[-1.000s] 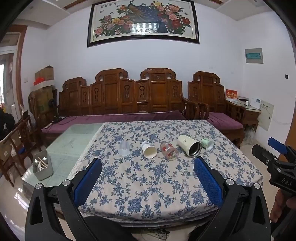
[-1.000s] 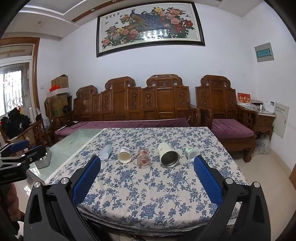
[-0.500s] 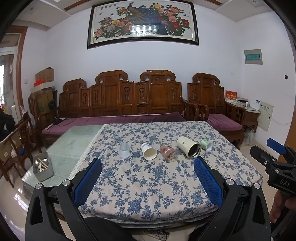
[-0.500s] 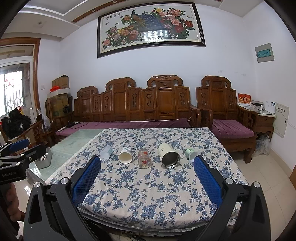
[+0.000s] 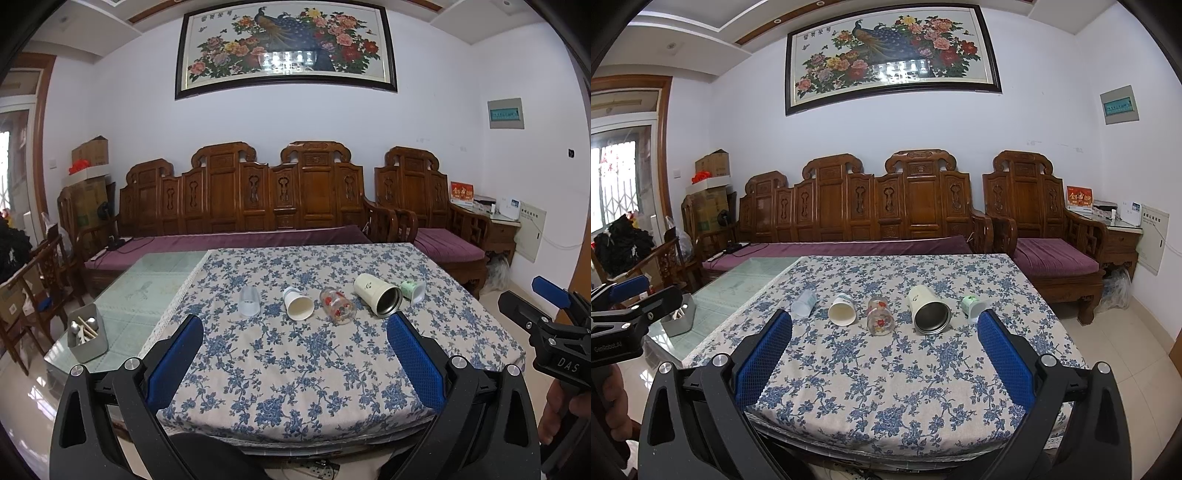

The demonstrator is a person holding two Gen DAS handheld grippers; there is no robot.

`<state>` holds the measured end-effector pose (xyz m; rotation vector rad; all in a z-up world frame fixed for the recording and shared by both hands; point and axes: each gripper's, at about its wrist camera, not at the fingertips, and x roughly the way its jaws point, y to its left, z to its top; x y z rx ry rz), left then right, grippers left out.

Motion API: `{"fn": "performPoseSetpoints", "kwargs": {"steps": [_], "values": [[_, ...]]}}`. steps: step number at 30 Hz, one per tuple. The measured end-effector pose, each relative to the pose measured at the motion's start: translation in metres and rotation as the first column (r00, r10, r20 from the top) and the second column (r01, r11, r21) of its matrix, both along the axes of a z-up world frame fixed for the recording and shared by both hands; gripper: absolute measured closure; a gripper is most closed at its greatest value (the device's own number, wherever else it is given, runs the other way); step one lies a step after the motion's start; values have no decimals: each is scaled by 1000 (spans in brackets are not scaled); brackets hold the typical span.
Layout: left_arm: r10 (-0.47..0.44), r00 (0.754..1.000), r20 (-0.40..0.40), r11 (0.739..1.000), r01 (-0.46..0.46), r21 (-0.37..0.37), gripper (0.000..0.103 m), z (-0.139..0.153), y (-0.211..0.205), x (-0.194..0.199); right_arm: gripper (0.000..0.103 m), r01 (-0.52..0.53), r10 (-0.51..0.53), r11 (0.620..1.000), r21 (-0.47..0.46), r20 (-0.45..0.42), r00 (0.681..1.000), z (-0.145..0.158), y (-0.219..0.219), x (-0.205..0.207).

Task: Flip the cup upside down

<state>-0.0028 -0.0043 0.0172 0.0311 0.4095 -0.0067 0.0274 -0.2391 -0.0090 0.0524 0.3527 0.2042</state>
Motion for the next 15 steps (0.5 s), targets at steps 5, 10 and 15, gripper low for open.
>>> {"fn": "performPoseSetpoints", "kwargs": {"steps": [5,10,15], "values": [[-1,1000,2,1000,1,-1,7,6,3,-2,2,2,-2,1000,0,4,1000,0,0,0],[0,1000,4,1000,0,0,7,5,3,-3,2,2,-2,1000,0,4,1000,2,1,-2],[0,1000,5,1000,0,0,7,7,3,-3,2,2,-2,1000,2,4,1000,1,0,-2]]}}
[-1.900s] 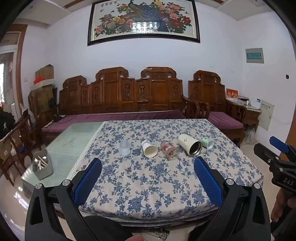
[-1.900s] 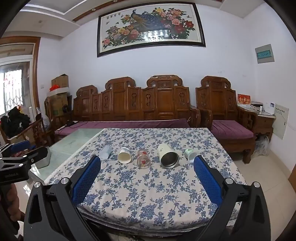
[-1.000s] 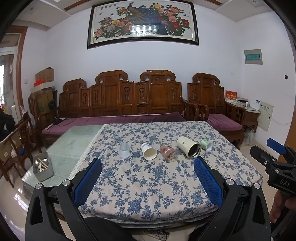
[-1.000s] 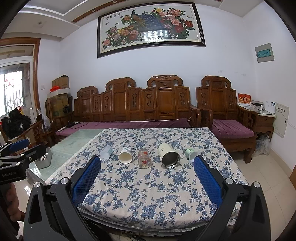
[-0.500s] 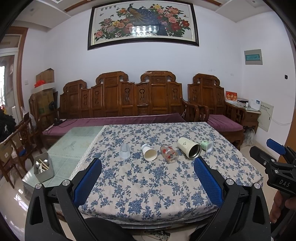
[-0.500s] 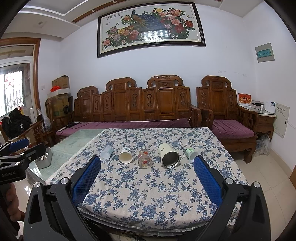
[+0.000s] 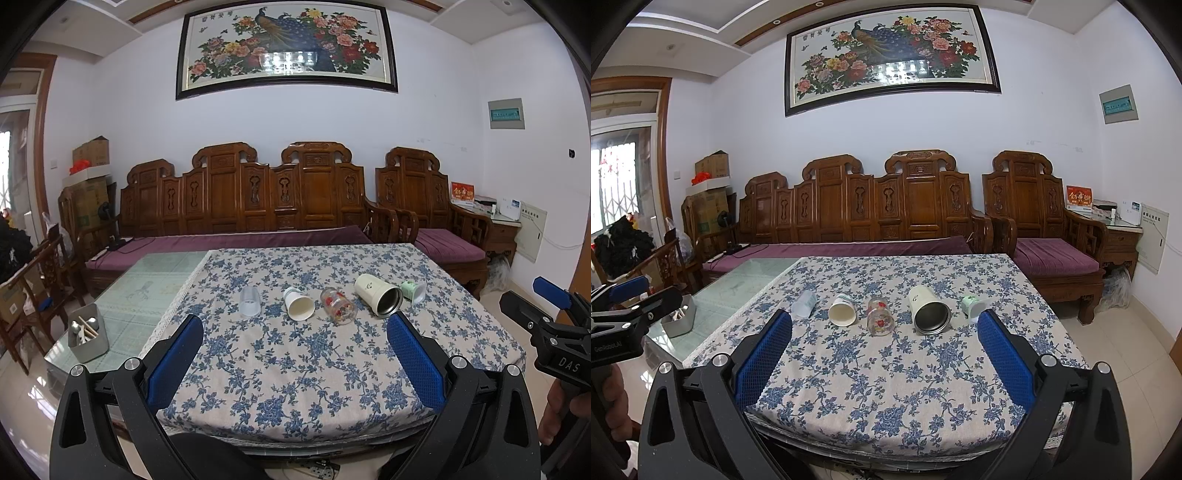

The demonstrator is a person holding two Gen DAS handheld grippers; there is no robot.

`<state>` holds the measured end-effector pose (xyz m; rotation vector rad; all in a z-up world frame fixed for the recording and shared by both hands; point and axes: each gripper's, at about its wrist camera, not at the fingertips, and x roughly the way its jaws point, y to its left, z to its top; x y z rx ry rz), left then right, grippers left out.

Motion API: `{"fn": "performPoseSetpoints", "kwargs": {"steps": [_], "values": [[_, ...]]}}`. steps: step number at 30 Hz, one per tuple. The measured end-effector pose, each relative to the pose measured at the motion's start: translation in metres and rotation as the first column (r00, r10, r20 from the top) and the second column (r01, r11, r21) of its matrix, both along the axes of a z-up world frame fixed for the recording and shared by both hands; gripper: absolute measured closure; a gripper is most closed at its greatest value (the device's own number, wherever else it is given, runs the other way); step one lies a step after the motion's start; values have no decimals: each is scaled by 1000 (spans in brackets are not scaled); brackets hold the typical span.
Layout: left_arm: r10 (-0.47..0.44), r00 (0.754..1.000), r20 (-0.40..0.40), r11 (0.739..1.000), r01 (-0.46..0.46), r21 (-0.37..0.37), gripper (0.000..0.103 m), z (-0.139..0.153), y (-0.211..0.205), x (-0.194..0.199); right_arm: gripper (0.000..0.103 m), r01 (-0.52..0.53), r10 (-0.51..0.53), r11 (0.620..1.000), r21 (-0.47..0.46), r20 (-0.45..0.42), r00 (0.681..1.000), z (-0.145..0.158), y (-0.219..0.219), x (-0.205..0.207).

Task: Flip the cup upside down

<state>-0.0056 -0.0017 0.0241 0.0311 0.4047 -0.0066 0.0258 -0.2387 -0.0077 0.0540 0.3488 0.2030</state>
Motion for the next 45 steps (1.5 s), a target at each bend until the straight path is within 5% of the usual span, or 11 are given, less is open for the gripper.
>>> {"fn": "performPoseSetpoints", "kwargs": {"steps": [28,37,45], "values": [[-12,999,-39,1000,11,-12,7,-1,-1,5,2,-15,15,1000,7,-30,999,-4,10,2],[-17,985,-169,1000,13,-25,7,-30,20,49,2,-55,56,998,22,-81,995,-29,13,42],[35,970,-240,999,-27,39,7,-59,44,109,2,-113,109,993,-25,-116,987,-60,31,102]]}}
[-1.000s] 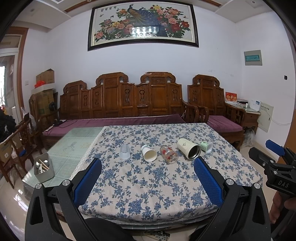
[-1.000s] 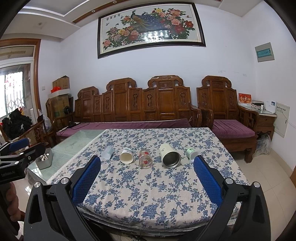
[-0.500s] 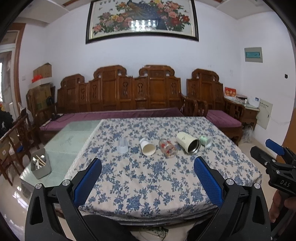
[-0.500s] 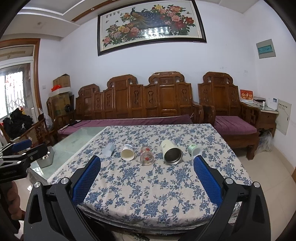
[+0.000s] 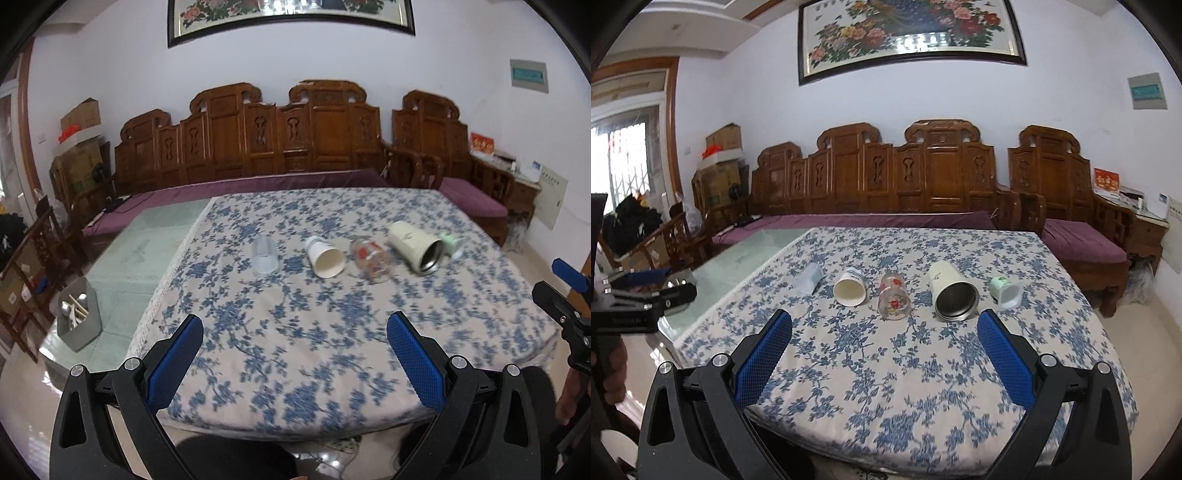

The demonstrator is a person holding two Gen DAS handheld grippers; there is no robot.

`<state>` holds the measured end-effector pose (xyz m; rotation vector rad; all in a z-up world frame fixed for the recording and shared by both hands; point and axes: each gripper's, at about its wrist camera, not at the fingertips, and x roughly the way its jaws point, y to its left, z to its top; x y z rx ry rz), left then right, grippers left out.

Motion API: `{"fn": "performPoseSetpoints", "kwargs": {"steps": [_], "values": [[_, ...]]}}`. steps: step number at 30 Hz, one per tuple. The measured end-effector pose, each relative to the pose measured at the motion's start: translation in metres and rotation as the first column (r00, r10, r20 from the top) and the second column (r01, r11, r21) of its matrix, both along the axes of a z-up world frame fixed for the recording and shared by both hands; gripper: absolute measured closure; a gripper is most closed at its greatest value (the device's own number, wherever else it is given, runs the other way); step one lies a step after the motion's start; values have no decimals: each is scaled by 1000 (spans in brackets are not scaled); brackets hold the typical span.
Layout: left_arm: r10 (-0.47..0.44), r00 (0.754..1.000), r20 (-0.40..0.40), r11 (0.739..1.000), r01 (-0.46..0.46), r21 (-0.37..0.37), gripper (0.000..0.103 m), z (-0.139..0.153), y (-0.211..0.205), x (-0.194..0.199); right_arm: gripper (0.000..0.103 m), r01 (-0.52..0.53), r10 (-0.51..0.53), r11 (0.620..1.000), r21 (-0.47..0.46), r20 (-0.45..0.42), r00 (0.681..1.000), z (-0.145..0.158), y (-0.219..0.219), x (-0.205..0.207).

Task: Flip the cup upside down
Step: 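Move the left tool to the clear plastic cup and close on it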

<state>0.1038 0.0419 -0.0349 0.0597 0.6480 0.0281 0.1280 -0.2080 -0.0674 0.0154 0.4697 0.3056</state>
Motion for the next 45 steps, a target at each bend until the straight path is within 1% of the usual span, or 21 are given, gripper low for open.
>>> {"fn": "performPoseSetpoints", "kwargs": {"steps": [10,14,15,17,20,22,24,27,29,32,33,36,39,43,44,45], "values": [[9,993,-119,1000,-5,27,7,-32,26,98,2,-98,97,995,-3,-73,993,-36,30,86],[28,990,-139,999,-21,50,7,-44,37,134,2,-126,124,992,-14,-106,987,-51,40,117],[24,989,-148,999,-18,37,7,-46,39,142,2,-131,128,991,-18,-112,985,-55,42,124],[6,984,-175,1000,-9,-13,7,-55,47,163,2,-141,137,990,-24,-127,982,-62,47,138],[-22,978,-209,999,12,-49,7,-69,53,194,2,-161,154,986,-32,-158,975,-68,52,155],[-48,970,-237,996,29,-85,7,-79,58,216,2,-181,176,983,-15,-173,969,-70,55,165],[-47,966,-252,995,24,-96,8,-87,61,236,2,-185,180,983,-12,-176,968,-72,59,171],[-30,958,-287,994,-2,-110,19,-103,73,270,2,-196,191,980,-10,-185,964,-75,66,181],[-18,954,-300,993,-18,-117,22,-112,78,284,2,-199,193,980,-12,-194,962,-78,70,185],[1,941,-338,988,-52,-143,30,-129,86,309,2,-199,191,980,-17,-202,961,-83,72,189],[6,934,-357,987,-62,-148,35,-136,87,319,2,-197,189,980,-18,-206,960,-85,72,190],[15,924,-382,987,-73,-140,35,-149,88,337,2,-189,184,982,-5,-213,959,-90,68,191],[41,914,-405,993,-84,-88,37,-157,86,353,2,-188,182,982,-3,-226,957,-96,65,189],[47,898,-438,994,-87,-71,38,-163,84,368,2,-181,174,983,-11,-232,957,-99,59,187],[53,893,-447,994,-89,-60,38,-165,84,371,2,-177,170,984,-8,-235,957,-100,57,186],[64,885,-461,995,-94,-42,40,-168,84,375,2,-176,170,984,-6,-238,956,-100,55,185]]}}
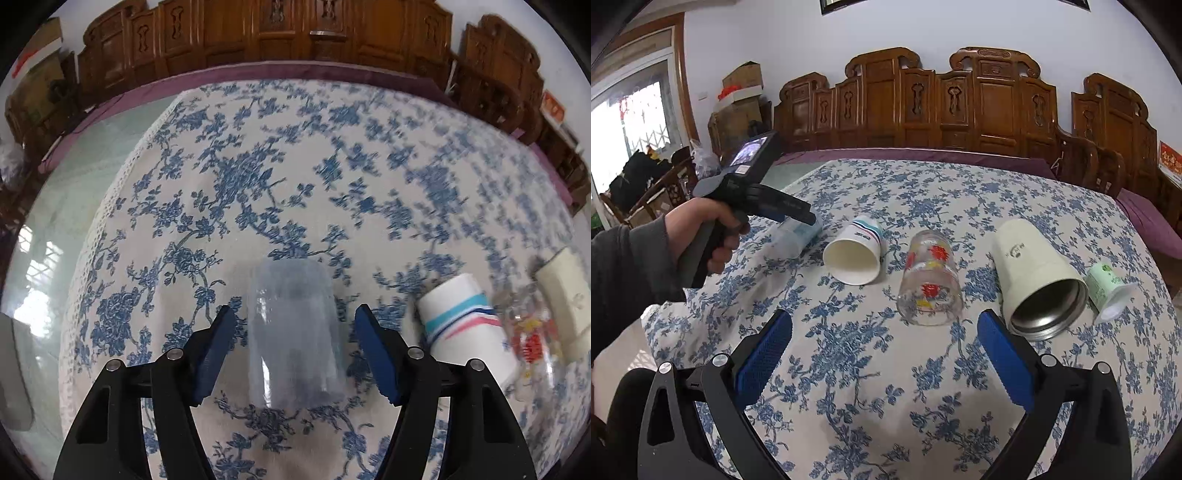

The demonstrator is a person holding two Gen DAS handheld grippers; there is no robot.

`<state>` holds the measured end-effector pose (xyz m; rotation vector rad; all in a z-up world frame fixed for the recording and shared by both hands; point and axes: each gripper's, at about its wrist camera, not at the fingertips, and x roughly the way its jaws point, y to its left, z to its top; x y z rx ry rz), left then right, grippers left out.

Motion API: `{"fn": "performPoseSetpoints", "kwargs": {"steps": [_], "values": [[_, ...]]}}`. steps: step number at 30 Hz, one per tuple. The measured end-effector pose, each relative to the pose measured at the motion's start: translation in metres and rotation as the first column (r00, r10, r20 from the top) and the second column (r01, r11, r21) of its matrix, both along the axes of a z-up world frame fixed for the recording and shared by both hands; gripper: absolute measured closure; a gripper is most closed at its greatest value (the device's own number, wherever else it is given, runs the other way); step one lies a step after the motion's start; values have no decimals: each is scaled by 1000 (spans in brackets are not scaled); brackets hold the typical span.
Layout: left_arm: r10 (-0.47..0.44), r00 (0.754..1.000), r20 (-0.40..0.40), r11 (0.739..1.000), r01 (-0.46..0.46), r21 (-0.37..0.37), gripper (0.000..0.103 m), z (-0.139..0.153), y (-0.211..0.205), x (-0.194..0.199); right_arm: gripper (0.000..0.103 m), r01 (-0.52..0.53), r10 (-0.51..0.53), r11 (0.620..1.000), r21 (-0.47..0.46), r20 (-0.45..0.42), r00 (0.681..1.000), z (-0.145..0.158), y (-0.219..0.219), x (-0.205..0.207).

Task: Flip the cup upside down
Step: 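Lift the clear cup with the left tool toward the right tool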

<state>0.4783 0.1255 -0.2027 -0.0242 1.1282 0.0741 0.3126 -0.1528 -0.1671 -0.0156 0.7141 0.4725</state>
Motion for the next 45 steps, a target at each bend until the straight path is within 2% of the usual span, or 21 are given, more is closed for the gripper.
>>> {"fn": "performPoseSetpoints", "kwargs": {"steps": [3,4,9,19,26,31,35,40,45], "values": [[12,998,-54,1000,-12,-14,44,-9,3,6,2,-4,4,1000,-1,-2,1000,1,-4,-5],[8,998,-70,1000,-9,-18,48,-12,3,7,2,-1,1,1000,0,-1,1000,1,-6,-6],[-12,997,-83,1000,13,4,50,-13,-4,-8,2,12,-12,1000,-2,2,1000,4,-14,-11],[-125,991,55,991,127,-46,50,38,-51,-113,4,50,-50,999,-17,17,999,6,-31,-28],[-209,970,121,969,222,-109,50,47,-98,-166,4,111,-110,993,-39,22,994,6,-50,-40],[-247,960,136,955,264,-135,50,37,-130,-191,4,161,-161,986,-33,5,987,1,-66,-48],[-269,957,111,945,285,-160,50,18,-150,-201,4,173,-174,984,-45,-7,985,-4,-73,-54],[-271,960,74,945,280,-171,50,-6,-161,-204,4,183,-184,982,-47,-12,983,-5,-77,-56],[-260,964,53,947,265,-180,50,-16,-159,-200,4,184,-185,981,-56,-17,983,-8,-77,-57]]}}
